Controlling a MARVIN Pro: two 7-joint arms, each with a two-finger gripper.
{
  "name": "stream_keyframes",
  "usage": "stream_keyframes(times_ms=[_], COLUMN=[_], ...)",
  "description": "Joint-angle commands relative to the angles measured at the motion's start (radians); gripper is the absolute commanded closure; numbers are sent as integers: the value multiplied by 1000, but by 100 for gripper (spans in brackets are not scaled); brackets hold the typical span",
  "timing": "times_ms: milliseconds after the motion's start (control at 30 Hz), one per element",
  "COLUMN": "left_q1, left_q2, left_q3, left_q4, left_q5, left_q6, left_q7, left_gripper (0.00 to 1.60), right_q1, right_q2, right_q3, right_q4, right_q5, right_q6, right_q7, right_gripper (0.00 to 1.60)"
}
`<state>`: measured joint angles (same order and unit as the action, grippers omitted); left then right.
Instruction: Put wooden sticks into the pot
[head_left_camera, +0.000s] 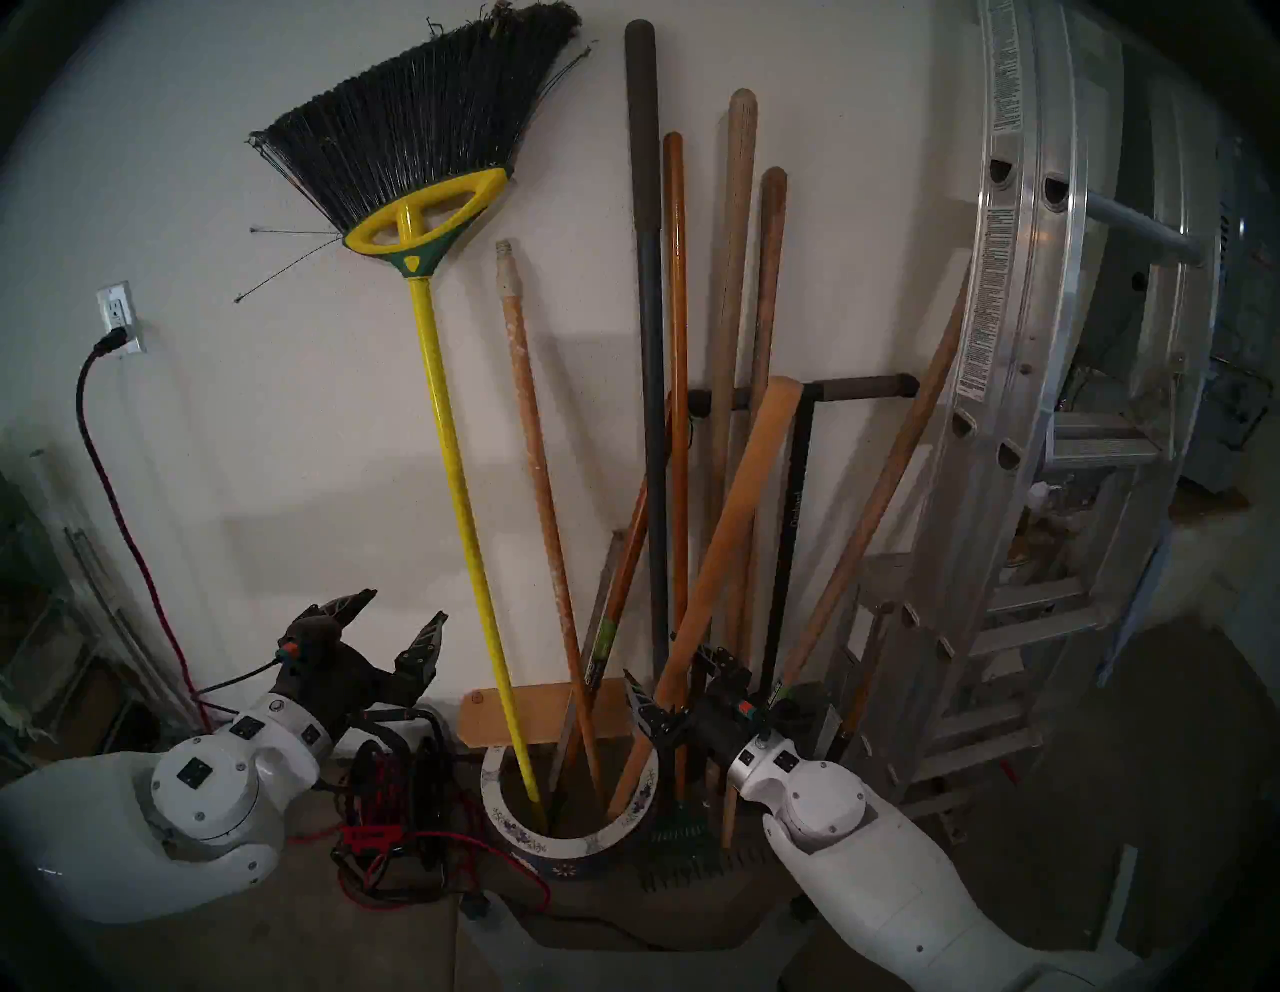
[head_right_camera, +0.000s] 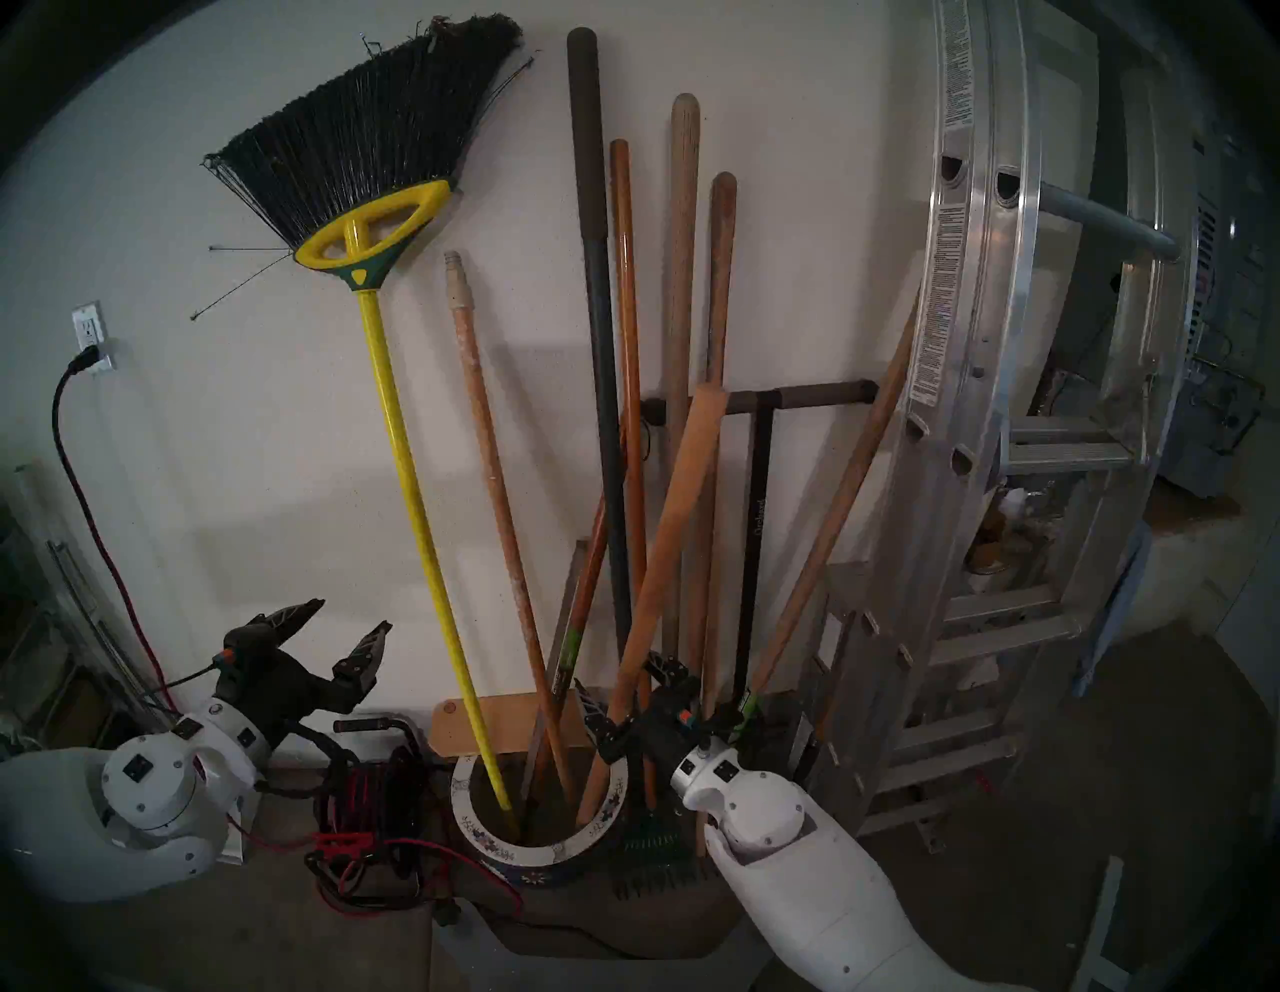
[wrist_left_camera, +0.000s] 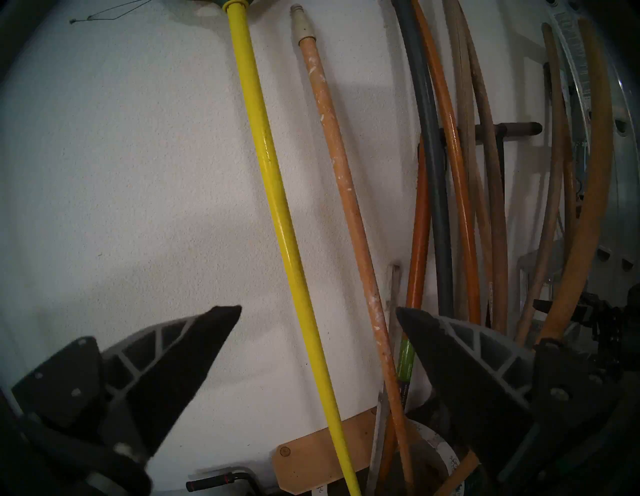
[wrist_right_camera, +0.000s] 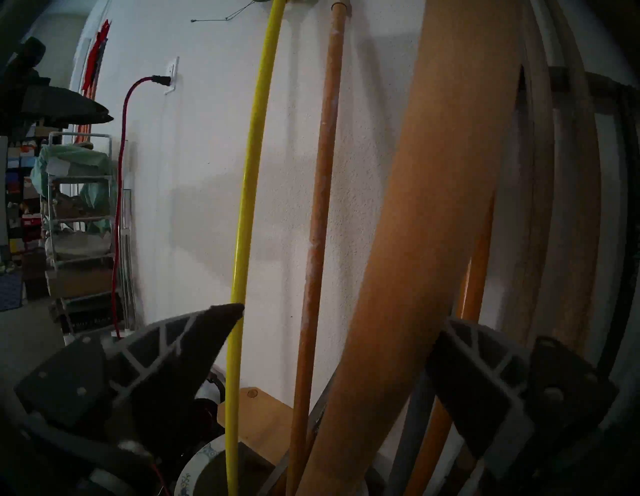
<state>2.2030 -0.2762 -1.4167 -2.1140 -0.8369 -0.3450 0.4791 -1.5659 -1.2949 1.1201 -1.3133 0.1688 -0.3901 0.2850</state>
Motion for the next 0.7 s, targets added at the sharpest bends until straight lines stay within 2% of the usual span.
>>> stream_keyframes(times_ms=[0,367,667], left_q1=[-1,0,0], left_q2=[0,0,0], left_q3=[-2,-2,-2], left_q4=[-4,-4,-4], left_q5=[-1,-1,-1], left_q6=[-2,-2,-2], left_q7=[-1,-1,-1], left_gripper=[0,0,0], right_q1=[-86,-179,-238], right_q2=[35,77,80], right_q3=[2,7,22], right_q4=[-123,-290,-351], right_q5=[-20,-44,-46], right_q6=[87,246,249], right_q7=[-44,-106,-152], right_gripper=[0,0,0])
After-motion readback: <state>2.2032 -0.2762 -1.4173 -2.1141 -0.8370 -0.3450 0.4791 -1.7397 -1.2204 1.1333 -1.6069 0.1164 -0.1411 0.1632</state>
